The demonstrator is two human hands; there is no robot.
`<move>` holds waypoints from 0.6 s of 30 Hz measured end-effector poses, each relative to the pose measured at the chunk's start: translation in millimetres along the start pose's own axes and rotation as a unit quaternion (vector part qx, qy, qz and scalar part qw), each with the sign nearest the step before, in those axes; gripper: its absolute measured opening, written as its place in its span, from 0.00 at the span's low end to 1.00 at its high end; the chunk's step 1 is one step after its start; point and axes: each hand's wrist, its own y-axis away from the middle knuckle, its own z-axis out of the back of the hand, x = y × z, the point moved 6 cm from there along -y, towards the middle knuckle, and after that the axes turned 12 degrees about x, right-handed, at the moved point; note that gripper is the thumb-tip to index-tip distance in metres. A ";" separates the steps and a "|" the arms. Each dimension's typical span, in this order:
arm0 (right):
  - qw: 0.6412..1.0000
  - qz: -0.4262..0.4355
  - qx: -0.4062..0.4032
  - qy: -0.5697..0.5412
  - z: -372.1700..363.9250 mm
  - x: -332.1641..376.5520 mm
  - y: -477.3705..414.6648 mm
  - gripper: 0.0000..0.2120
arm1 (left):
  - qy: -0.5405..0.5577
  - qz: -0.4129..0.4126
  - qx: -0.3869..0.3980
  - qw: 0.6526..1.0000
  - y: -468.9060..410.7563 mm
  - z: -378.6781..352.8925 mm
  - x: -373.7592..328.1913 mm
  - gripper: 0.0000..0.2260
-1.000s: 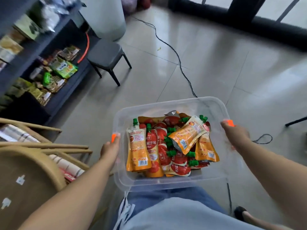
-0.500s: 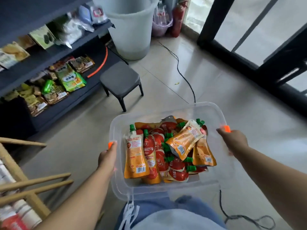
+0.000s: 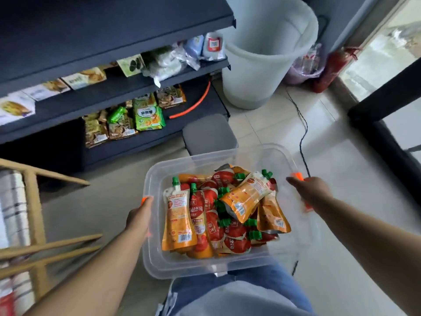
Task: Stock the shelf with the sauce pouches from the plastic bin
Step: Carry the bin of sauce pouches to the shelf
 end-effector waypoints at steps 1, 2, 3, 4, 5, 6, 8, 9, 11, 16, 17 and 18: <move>1.000 0.012 0.017 0.009 2.8 21.9 -24.5 0.23 | 0.014 0.012 -0.013 1.000 -11.9 -3.9 -7.9 0.27; 0.999 0.022 0.035 0.021 5.8 44.1 -48.8 0.23 | 0.029 0.027 -0.027 0.999 -21.4 -8.3 -15.2 0.27; 0.998 0.034 0.050 0.036 9.3 67.5 -72.5 0.22 | 0.047 0.038 -0.046 0.997 -27.5 -13.3 -23.5 0.26; 0.996 0.045 0.060 0.052 12.1 87.2 -89.7 0.21 | 0.062 0.042 -0.063 0.995 -29.0 -17.0 -32.3 0.25; 0.994 0.055 0.070 0.067 16.0 110.5 -111.2 0.21 | 0.077 0.040 -0.075 0.993 -35.0 -23.2 -44.2 0.24; 0.992 0.066 0.076 0.078 20.7 132.2 -132.8 0.21 | 0.088 0.036 -0.081 0.992 -42.3 -30.6 -58.1 0.23; 0.987 0.080 0.082 0.113 28.9 165.6 -171.5 0.20 | 0.099 0.036 -0.091 0.990 -60.4 -43.8 -82.1 0.25; 0.986 0.083 0.083 0.121 31.8 177.4 -185.5 0.20 | 0.101 0.035 -0.090 0.990 -64.8 -50.2 -94.3 0.25; 0.987 0.082 0.078 0.114 38.6 201.2 -219.9 0.20 | 0.102 0.037 -0.084 0.991 -85.4 -63.4 -120.6 0.24; 0.988 0.076 0.058 0.121 44.9 242.4 -292.0 0.23 | 0.061 0.048 -0.079 0.994 -145.7 -86.7 -172.0 0.19; 0.988 0.072 0.056 0.126 44.7 248.6 -303.7 0.23 | 0.059 0.053 -0.076 0.994 -159.0 -89.4 -179.7 0.19; 0.988 0.065 0.058 0.126 43.7 253.1 -315.0 0.23 | 0.058 0.055 -0.071 0.994 -172.3 -92.1 -186.3 0.19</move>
